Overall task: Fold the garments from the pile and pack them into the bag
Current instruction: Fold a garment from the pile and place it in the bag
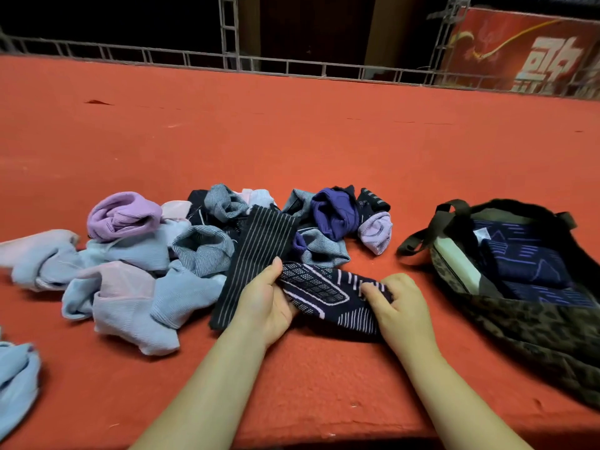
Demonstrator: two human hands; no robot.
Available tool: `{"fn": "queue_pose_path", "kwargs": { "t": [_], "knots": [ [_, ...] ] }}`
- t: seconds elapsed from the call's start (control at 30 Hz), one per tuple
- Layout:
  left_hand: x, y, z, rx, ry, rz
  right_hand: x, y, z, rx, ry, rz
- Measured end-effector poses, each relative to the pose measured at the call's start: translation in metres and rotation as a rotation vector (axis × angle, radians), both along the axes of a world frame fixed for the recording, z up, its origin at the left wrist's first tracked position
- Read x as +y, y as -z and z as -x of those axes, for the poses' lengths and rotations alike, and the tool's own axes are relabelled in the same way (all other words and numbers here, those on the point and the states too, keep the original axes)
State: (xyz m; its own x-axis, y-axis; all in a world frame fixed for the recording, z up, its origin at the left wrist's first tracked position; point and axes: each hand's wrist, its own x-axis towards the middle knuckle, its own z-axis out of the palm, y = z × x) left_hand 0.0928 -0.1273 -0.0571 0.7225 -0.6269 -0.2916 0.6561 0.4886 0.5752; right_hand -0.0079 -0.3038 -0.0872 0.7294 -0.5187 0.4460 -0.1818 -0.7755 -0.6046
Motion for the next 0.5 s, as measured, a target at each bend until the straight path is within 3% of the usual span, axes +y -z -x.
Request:
{"fn": "queue_pose_path", "kwargs": {
  "t": [0.1,0.27,0.4,0.5],
  "knots": [
    [0.002,-0.003,0.005,-0.154,0.114,-0.146,0.000,-0.002,0.001,-0.092,0.020,0.048],
    [0.004,-0.005,0.012,-0.374,0.252,-0.344,0.006,0.001,0.004,-0.209,-0.237,0.029],
    [0.003,0.006,0.008,-0.750,0.356,-0.689,0.003,0.002,0.004,-0.198,-0.298,0.117],
    [0.003,0.008,0.006,-0.733,0.297,-0.638,0.003,0.003,0.001,-0.176,-0.270,0.182]
  ]
}}
